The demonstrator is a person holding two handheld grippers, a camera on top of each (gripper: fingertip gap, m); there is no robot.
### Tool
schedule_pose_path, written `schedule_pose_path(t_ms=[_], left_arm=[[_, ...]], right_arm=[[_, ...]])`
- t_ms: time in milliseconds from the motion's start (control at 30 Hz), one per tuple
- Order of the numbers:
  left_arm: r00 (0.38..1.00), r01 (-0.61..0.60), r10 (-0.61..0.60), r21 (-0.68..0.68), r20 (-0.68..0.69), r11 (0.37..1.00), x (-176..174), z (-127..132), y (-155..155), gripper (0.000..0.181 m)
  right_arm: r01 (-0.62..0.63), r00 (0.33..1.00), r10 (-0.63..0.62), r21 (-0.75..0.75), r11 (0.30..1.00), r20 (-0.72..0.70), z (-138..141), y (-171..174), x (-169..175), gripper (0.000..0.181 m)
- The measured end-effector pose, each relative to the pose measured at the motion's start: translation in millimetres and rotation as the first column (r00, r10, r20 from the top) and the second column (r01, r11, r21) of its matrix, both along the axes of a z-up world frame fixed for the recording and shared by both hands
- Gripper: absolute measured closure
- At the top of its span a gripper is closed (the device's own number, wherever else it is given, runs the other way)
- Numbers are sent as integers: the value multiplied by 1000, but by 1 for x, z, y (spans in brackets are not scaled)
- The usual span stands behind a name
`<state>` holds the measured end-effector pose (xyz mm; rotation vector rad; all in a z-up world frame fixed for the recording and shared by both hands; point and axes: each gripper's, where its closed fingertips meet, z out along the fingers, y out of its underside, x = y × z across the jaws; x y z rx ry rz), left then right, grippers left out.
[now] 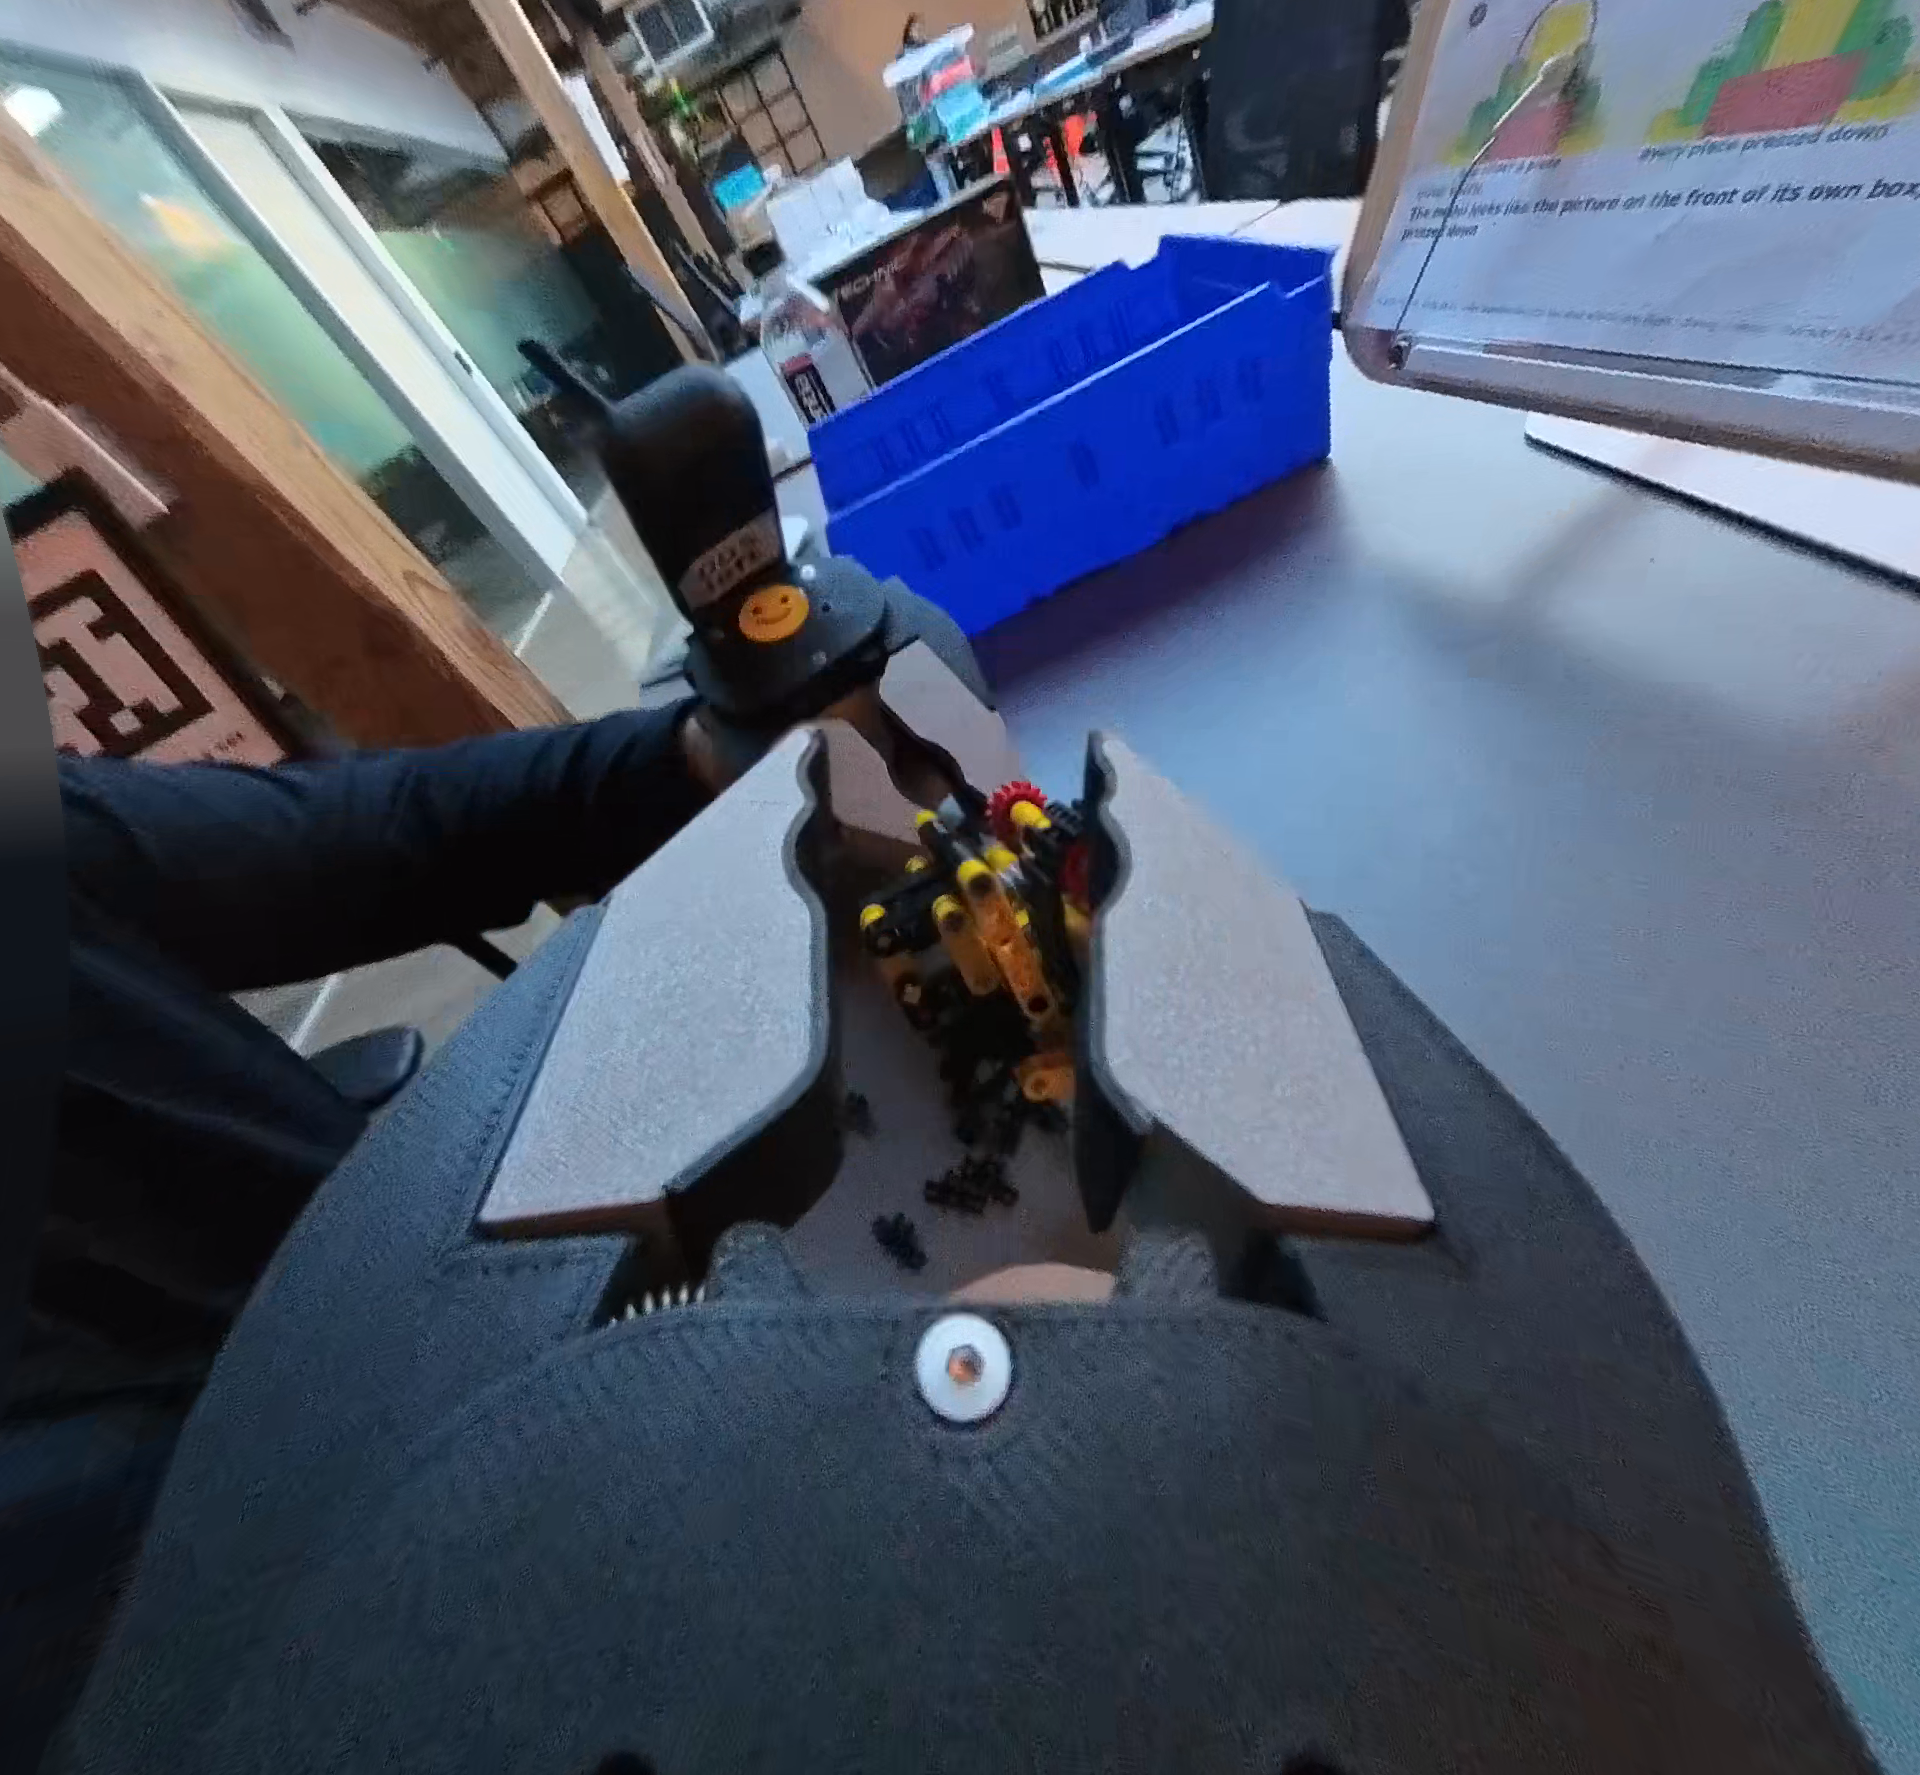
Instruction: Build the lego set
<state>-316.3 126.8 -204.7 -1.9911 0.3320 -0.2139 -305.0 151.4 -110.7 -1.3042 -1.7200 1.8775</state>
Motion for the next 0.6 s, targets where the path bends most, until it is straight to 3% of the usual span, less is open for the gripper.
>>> schedule_pose_path(t_ms=[167, 367, 467, 600], left_arm=[[978, -35, 39, -24, 205, 999, -8, 6, -3, 176], [842, -79, 115, -91, 527, 993, -22, 8, -6, 175], [823, -60, 111, -110, 556, 992, -19, 6, -5, 175], [819, -104, 170, -149, 548, 983, -24, 0, -3, 175]], right_arm=[[45, 994, -77, 345, 938, 81, -46, 1, -7, 131], [105, 988, -136, 339, 935, 68, -48, 7, -15, 133], [37, 986, -90, 341, 939, 141, -66, -1, -15, 127], [42, 978, -115, 374, 926, 176, -82, 2, -19, 131]])
